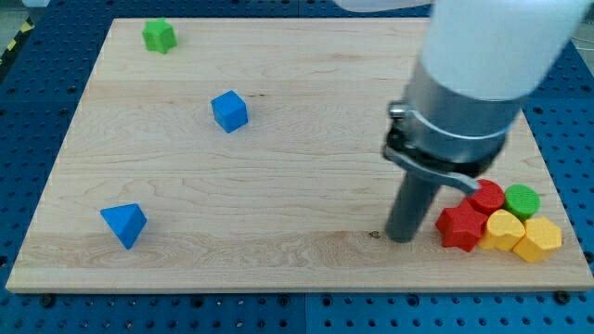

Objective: Move the arm towards left to the blue triangle

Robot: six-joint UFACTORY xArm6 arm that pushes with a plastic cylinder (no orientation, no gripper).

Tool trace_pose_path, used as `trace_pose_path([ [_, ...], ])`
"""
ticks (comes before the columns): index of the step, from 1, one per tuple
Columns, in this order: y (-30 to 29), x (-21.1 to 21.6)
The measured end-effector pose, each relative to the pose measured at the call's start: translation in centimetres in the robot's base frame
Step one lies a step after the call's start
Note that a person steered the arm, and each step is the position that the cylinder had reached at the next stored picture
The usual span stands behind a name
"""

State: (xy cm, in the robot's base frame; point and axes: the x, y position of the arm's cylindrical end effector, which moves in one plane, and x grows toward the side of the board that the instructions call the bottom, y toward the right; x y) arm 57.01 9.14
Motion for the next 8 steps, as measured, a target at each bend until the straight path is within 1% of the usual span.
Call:
trace_pose_path([
  [1,-5.6,-1.5],
  [2,-11.6,-4.9],
  [3,-17.1,-5.5],
  [5,-30.5,-6.7],
  [6,-34.0,-5.2],
  [7,-36.1,-4.4],
  [8,-36.1,-4.3],
])
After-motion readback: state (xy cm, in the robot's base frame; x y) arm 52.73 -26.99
